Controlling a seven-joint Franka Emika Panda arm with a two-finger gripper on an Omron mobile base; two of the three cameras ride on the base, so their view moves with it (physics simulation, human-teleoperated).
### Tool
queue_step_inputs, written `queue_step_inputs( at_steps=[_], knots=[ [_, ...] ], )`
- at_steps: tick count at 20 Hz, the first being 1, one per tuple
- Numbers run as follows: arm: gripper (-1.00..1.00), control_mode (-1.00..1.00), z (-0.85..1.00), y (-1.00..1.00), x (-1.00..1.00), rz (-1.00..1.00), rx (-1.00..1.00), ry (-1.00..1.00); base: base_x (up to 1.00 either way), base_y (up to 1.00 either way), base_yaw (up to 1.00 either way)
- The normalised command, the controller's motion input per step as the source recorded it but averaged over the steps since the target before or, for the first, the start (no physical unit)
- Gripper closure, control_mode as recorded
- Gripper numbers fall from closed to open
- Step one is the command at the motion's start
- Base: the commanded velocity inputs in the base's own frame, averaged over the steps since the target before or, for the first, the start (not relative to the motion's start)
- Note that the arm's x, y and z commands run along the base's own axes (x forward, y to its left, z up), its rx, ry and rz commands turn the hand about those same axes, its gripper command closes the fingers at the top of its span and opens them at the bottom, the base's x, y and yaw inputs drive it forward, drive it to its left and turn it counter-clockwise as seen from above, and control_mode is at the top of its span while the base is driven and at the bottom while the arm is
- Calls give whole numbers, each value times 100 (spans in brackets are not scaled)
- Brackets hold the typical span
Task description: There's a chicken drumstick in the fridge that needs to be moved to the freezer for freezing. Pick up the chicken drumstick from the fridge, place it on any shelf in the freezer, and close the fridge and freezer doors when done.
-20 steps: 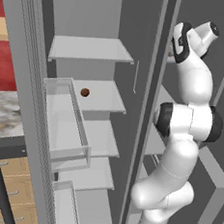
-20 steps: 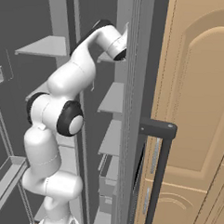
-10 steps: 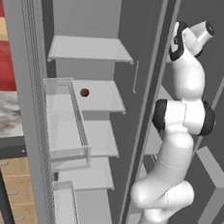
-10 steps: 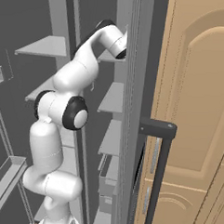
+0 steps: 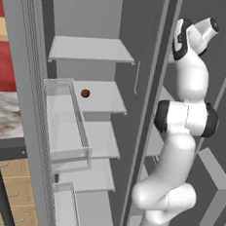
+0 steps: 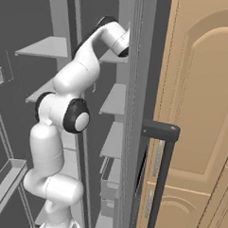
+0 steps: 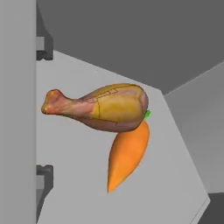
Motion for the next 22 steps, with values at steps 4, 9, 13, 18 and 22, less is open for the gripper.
queue_step_inputs(
  at_steps=[4,9,13,18,22],
  knots=[
    [-100,-100,-2,28,-86,7,-4,-13,0,0,0],
    [-100,-100,-9,49,-100,17,-8,-18,0,0,0],
    [-100,-100,1,79,-100,17,-18,-11,0,0,0],
    [-100,-100,22,53,-100,14,-25,3,0,0,0],
    [-100,-100,2,53,-100,7,-27,0,0,0,0]
  ],
)
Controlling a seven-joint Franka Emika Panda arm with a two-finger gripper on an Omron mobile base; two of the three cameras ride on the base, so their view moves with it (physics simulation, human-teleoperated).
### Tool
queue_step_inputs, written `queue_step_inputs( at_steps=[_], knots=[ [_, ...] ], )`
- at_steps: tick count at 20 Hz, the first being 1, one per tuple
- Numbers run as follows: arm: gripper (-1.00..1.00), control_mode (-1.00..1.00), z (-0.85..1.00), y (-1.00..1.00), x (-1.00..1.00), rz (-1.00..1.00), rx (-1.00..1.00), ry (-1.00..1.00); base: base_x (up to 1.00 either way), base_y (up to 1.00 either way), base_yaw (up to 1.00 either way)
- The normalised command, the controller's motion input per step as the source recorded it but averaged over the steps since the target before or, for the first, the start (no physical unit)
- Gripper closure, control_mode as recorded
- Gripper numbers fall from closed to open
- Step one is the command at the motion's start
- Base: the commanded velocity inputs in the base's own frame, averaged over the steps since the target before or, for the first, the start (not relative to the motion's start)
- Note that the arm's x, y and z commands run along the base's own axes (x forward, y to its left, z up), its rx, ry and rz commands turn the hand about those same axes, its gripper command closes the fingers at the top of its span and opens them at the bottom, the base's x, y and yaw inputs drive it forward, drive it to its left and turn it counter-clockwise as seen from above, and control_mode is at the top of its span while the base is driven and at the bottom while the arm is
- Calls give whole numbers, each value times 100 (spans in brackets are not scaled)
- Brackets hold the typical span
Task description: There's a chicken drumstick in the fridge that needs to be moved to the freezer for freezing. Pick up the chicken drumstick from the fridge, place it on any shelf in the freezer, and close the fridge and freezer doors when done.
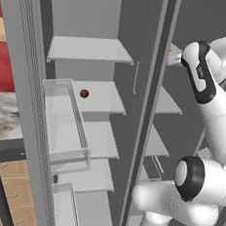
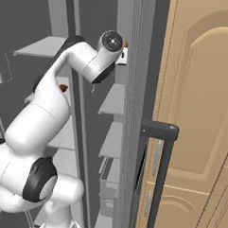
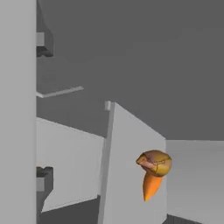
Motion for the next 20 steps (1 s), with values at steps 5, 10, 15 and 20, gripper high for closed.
queue_step_inputs(
  at_steps=[5,10,15,20],
  knots=[
    [-100,-100,0,71,-80,1,-19,2,0,0,0],
    [-100,-100,4,70,-80,0,-15,3,0,0,0],
    [-100,-100,0,30,-74,-4,-3,0,0,0,0],
    [-100,-100,-10,0,-70,-23,1,0,0,0,0]
  ],
)
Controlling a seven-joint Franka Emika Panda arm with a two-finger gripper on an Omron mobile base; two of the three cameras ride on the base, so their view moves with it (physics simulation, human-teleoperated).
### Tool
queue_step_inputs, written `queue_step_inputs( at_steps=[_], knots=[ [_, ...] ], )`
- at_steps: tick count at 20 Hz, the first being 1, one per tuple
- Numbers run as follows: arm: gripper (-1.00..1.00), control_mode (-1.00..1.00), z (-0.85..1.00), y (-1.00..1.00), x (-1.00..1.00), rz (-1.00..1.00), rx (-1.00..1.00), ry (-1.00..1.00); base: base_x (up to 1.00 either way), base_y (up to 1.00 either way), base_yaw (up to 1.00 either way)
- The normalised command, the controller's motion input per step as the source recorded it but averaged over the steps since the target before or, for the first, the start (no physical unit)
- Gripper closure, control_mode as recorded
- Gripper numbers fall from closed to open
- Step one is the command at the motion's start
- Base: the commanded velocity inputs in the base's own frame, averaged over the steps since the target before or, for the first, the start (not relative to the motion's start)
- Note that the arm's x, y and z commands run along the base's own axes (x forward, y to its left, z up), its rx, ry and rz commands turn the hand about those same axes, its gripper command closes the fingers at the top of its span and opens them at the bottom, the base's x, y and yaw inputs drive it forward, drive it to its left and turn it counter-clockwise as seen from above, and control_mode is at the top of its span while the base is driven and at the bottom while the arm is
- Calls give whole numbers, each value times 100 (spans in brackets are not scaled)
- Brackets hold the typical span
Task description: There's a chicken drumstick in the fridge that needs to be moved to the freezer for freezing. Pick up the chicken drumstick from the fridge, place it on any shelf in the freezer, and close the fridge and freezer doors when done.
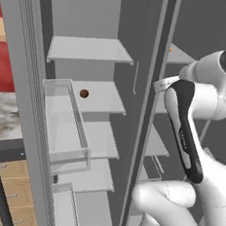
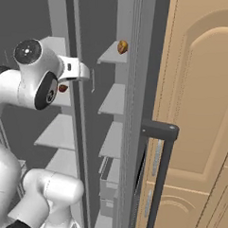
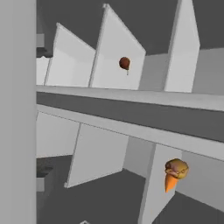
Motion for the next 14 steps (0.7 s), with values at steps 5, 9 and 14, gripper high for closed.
queue_step_inputs(
  at_steps=[5,9,14],
  knots=[
    [-100,-100,-3,0,-72,-20,7,0,0,0,0],
    [-100,-100,0,0,-57,0,0,-5,0,0,0],
    [-100,100,0,0,-39,0,0,-1,-16,0,0]
  ],
)
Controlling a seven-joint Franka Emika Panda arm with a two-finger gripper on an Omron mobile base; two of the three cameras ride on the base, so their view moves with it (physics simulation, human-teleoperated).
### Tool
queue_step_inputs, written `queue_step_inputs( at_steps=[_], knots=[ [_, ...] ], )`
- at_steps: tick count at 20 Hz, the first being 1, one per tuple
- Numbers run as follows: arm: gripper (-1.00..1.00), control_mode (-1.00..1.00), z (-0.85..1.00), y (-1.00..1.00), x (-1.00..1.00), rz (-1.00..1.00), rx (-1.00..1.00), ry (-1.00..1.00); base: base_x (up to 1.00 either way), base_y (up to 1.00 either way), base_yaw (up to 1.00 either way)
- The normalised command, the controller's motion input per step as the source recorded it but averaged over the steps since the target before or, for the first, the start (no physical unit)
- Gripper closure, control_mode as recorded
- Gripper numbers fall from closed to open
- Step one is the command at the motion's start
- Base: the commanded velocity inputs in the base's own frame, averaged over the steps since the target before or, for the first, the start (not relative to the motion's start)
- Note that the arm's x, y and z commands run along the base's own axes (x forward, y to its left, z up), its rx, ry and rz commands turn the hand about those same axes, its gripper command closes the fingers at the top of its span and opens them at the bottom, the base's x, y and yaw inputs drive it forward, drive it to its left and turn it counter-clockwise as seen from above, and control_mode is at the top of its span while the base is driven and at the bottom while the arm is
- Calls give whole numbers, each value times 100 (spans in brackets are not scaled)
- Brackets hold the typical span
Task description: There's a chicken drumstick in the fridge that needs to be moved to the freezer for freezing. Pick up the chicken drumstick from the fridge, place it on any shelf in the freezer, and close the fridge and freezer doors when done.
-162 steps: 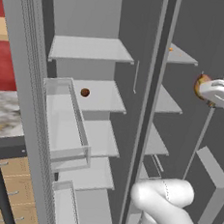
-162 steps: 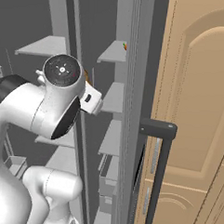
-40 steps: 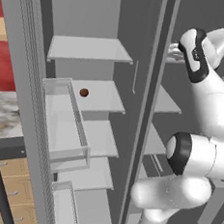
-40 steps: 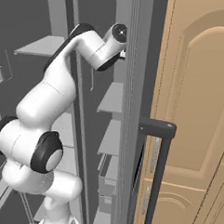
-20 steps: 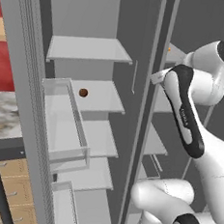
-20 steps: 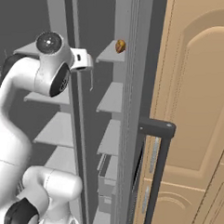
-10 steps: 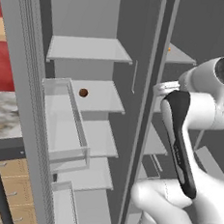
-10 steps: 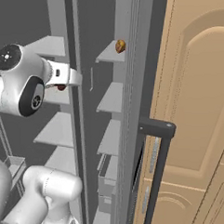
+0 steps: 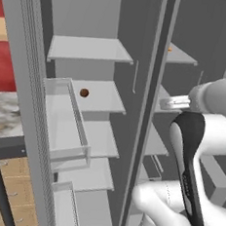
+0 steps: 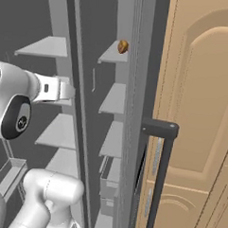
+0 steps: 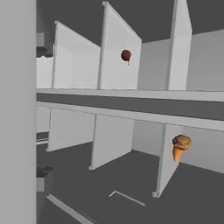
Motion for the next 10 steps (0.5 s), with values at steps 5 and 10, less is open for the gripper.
queue_step_inputs(
  at_steps=[5,10],
  knots=[
    [-100,100,0,0,0,0,0,0,-90,0,0],
    [-100,100,0,0,0,0,0,0,-62,8,0]
  ],
)
